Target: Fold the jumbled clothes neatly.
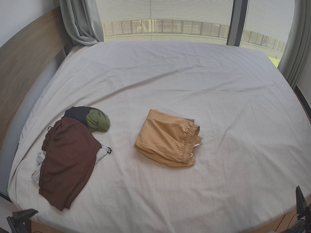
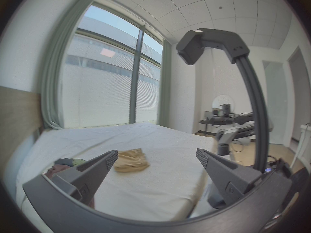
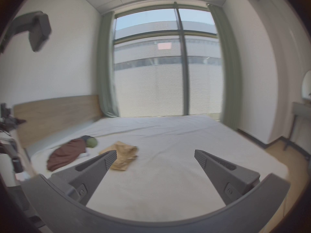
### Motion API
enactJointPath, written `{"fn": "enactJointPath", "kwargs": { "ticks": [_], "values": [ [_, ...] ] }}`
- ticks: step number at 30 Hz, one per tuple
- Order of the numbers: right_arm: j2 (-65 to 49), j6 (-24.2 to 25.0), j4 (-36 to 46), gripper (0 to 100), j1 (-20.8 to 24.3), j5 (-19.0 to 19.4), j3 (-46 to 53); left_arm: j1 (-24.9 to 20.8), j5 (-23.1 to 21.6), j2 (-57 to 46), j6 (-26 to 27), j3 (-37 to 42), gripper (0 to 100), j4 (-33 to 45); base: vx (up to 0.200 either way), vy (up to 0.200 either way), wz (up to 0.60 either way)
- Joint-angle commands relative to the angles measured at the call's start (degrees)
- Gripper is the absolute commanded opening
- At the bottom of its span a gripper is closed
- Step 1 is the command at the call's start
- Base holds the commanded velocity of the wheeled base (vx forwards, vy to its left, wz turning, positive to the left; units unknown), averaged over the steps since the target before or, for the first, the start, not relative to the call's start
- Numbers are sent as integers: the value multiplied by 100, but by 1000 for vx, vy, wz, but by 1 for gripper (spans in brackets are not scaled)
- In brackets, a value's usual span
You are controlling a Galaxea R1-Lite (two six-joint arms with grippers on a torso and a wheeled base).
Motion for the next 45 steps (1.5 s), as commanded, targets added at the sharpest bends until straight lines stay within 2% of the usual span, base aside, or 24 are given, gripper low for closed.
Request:
{"fn": "enactJointPath", "kwargs": {
  "ticks": [1,4,5,9,12,13,15,19,21,23,25,26,29,31,45],
  "values": [
    [-186,-343,236,100,22,-228,107,79,1562,-211,582,101,100,412,0,0,0],
    [-177,-369,236,100,13,-193,107,79,1755,-211,599,101,100,632,0,0,0],
    [-177,-378,236,100,13,-202,107,79,2010,-211,608,101,100,842,0,0,0],
    [-177,-378,236,100,13,-193,98,88,2581,-211,529,101,100,851,0,0,0],
    [-177,-369,236,100,22,-88,98,88,3241,-211,142,101,100,851,0,0,0],
    [-177,-369,236,100,22,-88,98,88,3241,-211,142,101,100,851,0,0,0],
    [-186,-378,236,100,22,-79,107,88,3680,-211,-183,101,100,869,0,0,0],
    [-177,-589,254,100,13,-88,107,88,4146,-211,-139,92,100,957,0,0,0],
    [-177,-624,254,100,22,-88,98,88,4199,-202,-104,66,100,1062,0,0,0],
    [-186,-580,262,100,31,-61,98,70,4058,-211,-7,31,100,1168,0,0,0],
    [-186,-334,394,100,22,62,107,70,3838,-211,318,101,100,1273,0,0,0],
    [-186,-246,535,100,22,123,98,61,3873,-211,336,101,100,1282,0,0,0],
    [-203,-202,623,100,31,141,90,61,4155,-211,-95,101,100,1300,0,0,0],
    [-203,-176,614,100,22,149,98,70,4269,-211,-112,101,100,1300,0,0,0],
    [-203,-123,623,100,22,158,98,70,4243,-211,-25,101,100,1291,0,0,0]
  ]
}}
